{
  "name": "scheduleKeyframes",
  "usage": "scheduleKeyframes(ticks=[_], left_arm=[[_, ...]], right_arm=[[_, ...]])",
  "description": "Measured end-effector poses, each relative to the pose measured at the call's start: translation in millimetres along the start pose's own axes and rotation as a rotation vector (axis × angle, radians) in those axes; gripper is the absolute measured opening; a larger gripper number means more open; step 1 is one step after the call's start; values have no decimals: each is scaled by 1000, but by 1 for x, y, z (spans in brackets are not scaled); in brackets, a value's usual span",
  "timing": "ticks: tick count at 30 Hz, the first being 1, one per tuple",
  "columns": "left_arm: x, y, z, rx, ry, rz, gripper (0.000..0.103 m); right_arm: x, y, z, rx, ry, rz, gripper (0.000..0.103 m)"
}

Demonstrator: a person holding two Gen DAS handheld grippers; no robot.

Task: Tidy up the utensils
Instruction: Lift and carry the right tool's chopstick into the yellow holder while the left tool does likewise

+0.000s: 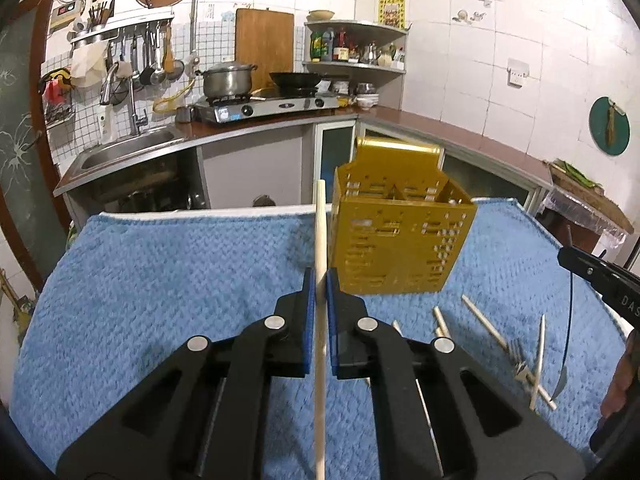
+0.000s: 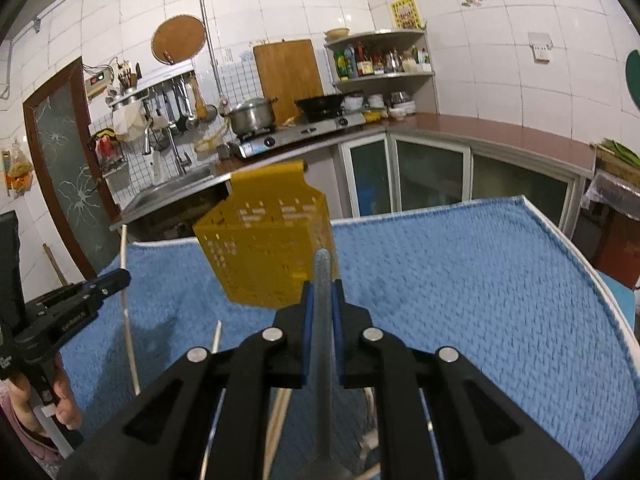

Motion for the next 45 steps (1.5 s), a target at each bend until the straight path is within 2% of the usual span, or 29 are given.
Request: scheduleKeyframes(ticks=[14, 22, 29, 36, 45], left_arm=[[-7, 89, 3, -154, -97, -56, 5], [-25, 141, 25, -262, -88, -31, 5], [-26, 175, 50, -326, -84, -43, 4], [-30, 190, 67, -347, -72, -24, 4], [-33, 176, 98, -343, -27, 5, 4]], right_arm=[[41, 83, 23, -166, 78, -25, 9], [55, 124, 50, -276, 103, -27, 9], [58, 150, 71, -329, 107, -35, 9], [60, 153, 89, -359, 112, -69, 9], [52, 143, 110, -349, 130, -48, 9]])
Point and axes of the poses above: each gripper's, at about its wrist camera, not at the fingertips, and z roughly the way its jaws point, x to its left, y to its top, the point moved 4 cm from there along z, roughly the way its jaws point, and after that the axes turned 3 degrees about z, right-handed, at the moved point
